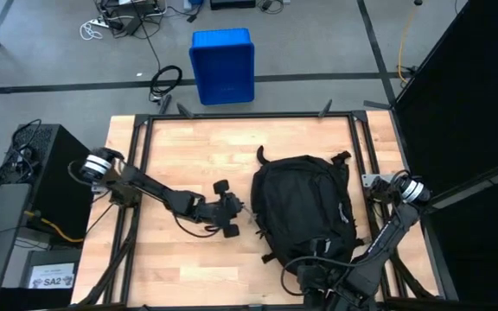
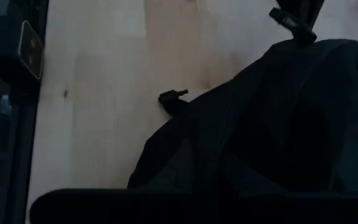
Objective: Unpack backpack
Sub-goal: Close the backpack, then return to Home Position
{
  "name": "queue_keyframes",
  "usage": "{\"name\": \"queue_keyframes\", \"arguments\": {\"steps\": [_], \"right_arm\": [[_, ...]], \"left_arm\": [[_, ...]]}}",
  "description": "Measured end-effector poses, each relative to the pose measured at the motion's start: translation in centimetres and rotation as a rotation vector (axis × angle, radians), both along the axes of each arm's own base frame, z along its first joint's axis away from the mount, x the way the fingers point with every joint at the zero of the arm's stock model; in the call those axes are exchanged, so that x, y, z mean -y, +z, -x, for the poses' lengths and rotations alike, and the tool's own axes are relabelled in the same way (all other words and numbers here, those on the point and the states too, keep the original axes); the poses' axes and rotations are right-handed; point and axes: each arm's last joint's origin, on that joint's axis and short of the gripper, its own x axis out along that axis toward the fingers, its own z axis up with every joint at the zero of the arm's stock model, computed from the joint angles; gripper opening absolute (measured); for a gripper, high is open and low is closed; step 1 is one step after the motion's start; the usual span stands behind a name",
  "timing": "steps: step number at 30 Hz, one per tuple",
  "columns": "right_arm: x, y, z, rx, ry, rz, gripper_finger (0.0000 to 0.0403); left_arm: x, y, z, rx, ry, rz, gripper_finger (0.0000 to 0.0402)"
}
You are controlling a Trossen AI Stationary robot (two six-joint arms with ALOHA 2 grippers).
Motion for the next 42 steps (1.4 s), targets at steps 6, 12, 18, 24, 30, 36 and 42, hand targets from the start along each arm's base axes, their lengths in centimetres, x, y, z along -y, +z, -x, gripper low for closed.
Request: {"name": "queue_keyframes", "arguments": {"steps": [6, 12, 18, 24, 30, 36, 42], "right_arm": [[0.7, 0.0, -1.1, -0.005, 0.003, 0.012, 0.0], [1.9, 0.0, -3.0, -0.052, 0.018, -0.006, 0.0], [3.8, 0.1, -5.2, -0.079, 0.005, -0.01, 0.0], [6.4, 0.2, -7.6, -0.076, -0.015, 0.05, 0.0], [10.8, -0.1, -10.2, -0.145, -0.038, 0.144, 0.0], [16.6, -0.7, -11.1, -0.335, -0.166, 0.188, 0.0], [20.7, -2.0, -12.2, -0.366, -0.189, 0.122, 0.0]], "left_arm": [[-0.6, -1.6, 4.6, 0.222, -0.06, 0.125, 0.0004], [-1.8, -4.1, 8.2, 0.305, -0.028, 0.181, 0.0069], [-1.9, -2.8, 9.3, 0.454, -0.111, 0.159, 0.0151], [-1.8, 0.1, 11.9, 0.744, -0.24, 0.139, 0.0186], [-2.4, 0.3, 14.9, 0.86, -0.261, 0.175, 0.0179], [-1.8, 0.2, 15.1, 0.85, -0.302, 0.203, 0.0169], [-1.7, 0.2, 15.1, 0.845, -0.309, 0.204, 0.0168]]}}
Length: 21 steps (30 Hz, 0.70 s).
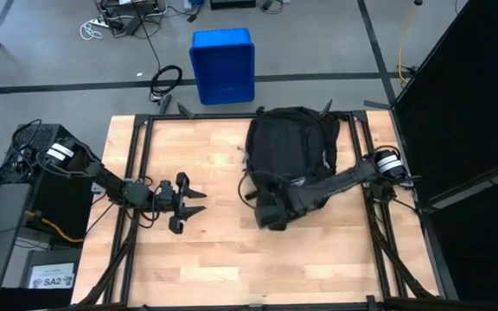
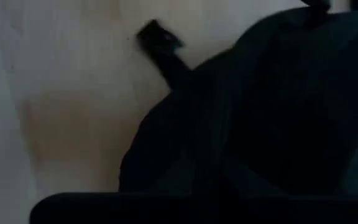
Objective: Unpack backpack
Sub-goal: Return to Home Position
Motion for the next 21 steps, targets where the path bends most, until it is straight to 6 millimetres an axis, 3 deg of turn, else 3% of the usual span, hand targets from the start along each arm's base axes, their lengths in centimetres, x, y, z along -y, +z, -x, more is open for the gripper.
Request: {"name": "queue_keyframes", "arguments": {"steps": [7, 11, 15, 21], "right_arm": [[2.3, -0.8, -1.2, 0.055, 0.037, -0.15, 0.0001], [2.7, -0.7, -1.7, 0.078, 0.033, -0.239, 0.0025], [2.5, -0.7, -1.7, 0.073, 0.076, -0.261, 0.0085], [1.6, 0.2, -2.0, 0.089, 0.109, -0.31, 0.0218]], "left_arm": [[0.0, -0.1, 0.0, -0.006, -0.008, 0.008, 0.0168], [0.0, -0.1, 0.0, -0.006, -0.009, 0.014, 0.0168], [0.0, -0.1, 0.0, -0.007, -0.01, 0.014, 0.0168], [0.0, -0.1, 0.0, -0.007, -0.01, 0.017, 0.0168]]}}
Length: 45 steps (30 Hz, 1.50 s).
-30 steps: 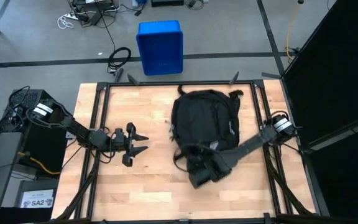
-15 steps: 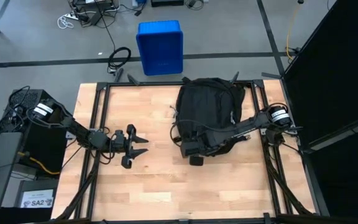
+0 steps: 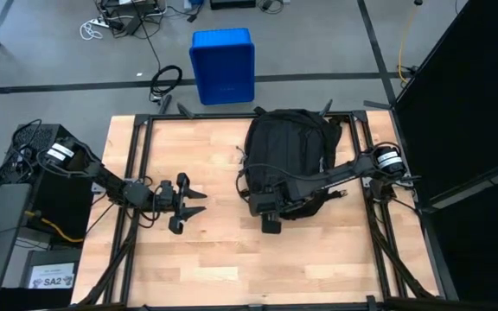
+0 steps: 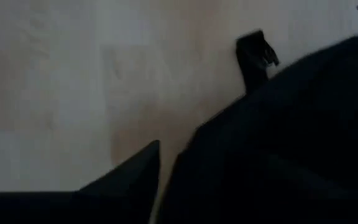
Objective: Unpack backpack
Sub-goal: Return to Home Position
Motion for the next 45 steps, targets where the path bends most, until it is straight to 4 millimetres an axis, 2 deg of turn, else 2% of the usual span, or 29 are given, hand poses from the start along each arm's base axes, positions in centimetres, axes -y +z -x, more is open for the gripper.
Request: {"name": "queue_keyframes", "arguments": {"steps": [5, 8, 10, 13, 15, 18, 20, 22, 25, 29, 31, 33, 36, 40, 45], "right_arm": [[-1.2, 1.9, -0.7, 0.068, 0.028, -0.036, 0.0313], [-1.9, 3.6, -1.1, 0.12, 0.042, -0.051, 0.0339], [-2.3, 5.2, -1.5, 0.182, 0.019, -0.056, 0.0343], [-3.2, 8.4, -1.5, 0.335, 0.042, -0.049, 0.0322], [-4.0, 11.1, -0.6, 0.465, 0.098, -0.027, 0.0293], [-4.9, 15.1, 2.4, 0.641, 0.151, 0.037, 0.0237], [-5.0, 16.3, 4.7, 0.713, 0.145, 0.084, 0.0197], [-4.6, 16.3, 7.0, 0.77, 0.142, 0.109, 0.0158], [-3.4, 14.6, 10.7, 0.887, 0.135, 0.087, 0.0104], [-0.1, 11.4, 16.3, 1.092, 0.076, 0.048, 0.0044], [1.9, 10.6, 19.4, 1.261, 0.035, 0.055, 0.0019], [3.7, 10.6, 22.5, 1.442, -0.023, 0.061, 0.0005], [5.6, 10.5, 26.2, 1.558, -0.016, 0.075, 0.0007], [6.3, 9.9, 28.9, 1.54, 0.074, 0.058, 0.0002], [6.4, 9.0, 29.7, 1.454, 0.094, 0.042, 0.0001]], "left_arm": [[0.0, 0.0, 0.0, -0.001, 0.0, 0.001, 0.0168], [0.0, 0.0, 0.0, -0.003, -0.001, 0.002, 0.0168], [0.0, 0.0, 0.0, -0.002, -0.001, 0.002, 0.0168], [0.0, 0.0, 0.0, -0.003, -0.001, 0.002, 0.0168], [0.0, -0.1, 0.0, -0.007, -0.002, 0.005, 0.0168], [0.0, -0.1, -0.1, -0.014, -0.002, 0.004, 0.0168], [0.0, -0.1, -0.1, -0.014, -0.002, 0.004, 0.0168], [0.0, -0.1, 0.0, -0.011, -0.002, 0.005, 0.0168], [0.1, 0.3, -0.3, 0.008, 0.004, 0.001, 0.0168], [0.4, 1.2, -1.0, 0.041, 0.026, -0.03, 0.0168], [0.4, 1.7, -1.3, 0.056, 0.069, -0.06, 0.0168], [0.3, 2.3, -1.8, 0.064, 0.164, -0.089, 0.0168], [-0.3, 3.5, -2.4, 0.092, 0.286, -0.129, 0.0165], [-1.8, 5.5, -3.0, 0.107, 0.386, -0.162, 0.014], [-3.9, 9.3, -3.5, -0.106, 0.438, -0.251, 0.007]]}}
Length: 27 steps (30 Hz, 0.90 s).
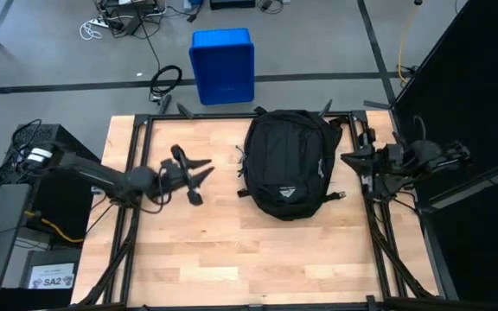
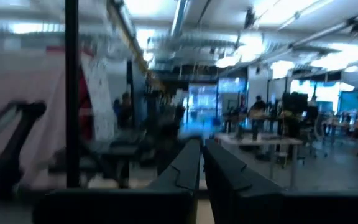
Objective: Unpack backpack
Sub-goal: Return to Home Position
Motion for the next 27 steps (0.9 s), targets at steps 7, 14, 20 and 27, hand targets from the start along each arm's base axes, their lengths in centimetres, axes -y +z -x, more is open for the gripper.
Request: {"name": "queue_keyframes", "arguments": {"steps": [7, 14, 20, 27], "right_arm": [[-0.4, -1.3, -1.2, -0.143, 0.01, 0.025, 0.0001], [-1.0, -2.6, -2.0, -0.264, 0.095, 0.059, 0.0001], [-1.2, -3.9, -1.4, -0.168, 0.117, 0.098, 0.0001], [-0.3, -7.4, -0.6, -0.137, 0.01, 0.101, 0.0001]], "left_arm": [[-1.9, 9.2, 3.7, -0.144, -0.017, 0.026, 0.0005], [-2.0, 5.5, 10.2, -0.043, -0.074, 0.109, 0.0], [-1.8, -0.2, 11.8, 0.146, -0.213, 0.09, 0.0], [-1.5, -4.2, 10.4, 0.057, -0.293, 0.04, 0.0]]}}
